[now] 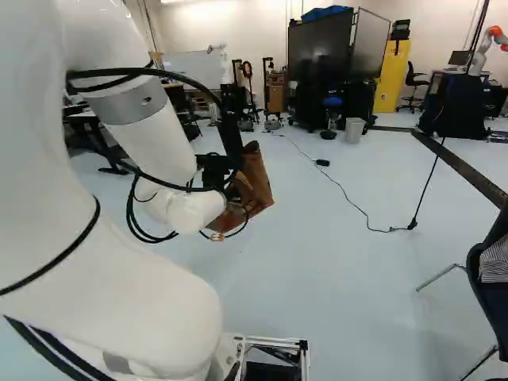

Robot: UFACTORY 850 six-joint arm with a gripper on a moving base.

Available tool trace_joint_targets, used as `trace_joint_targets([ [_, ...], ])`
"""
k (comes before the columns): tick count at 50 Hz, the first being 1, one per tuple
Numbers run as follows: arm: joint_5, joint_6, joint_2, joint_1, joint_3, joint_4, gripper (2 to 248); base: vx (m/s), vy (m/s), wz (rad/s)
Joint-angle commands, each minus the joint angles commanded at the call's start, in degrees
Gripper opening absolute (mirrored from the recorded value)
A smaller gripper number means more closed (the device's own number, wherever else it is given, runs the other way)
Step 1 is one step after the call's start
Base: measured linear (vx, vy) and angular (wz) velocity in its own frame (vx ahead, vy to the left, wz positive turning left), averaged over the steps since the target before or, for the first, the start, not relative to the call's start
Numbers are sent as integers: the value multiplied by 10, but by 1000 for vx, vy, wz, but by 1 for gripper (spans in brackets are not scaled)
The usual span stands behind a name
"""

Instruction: Pick up the grocery bag from the ground

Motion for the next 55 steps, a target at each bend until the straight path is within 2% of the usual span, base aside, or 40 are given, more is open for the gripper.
trace_joint_targets([
  [26,33,-27,53,-10,41,-5,22,0,0,0],
  [55,39,-32,63,-12,49,-6,22,0,0,0],
])
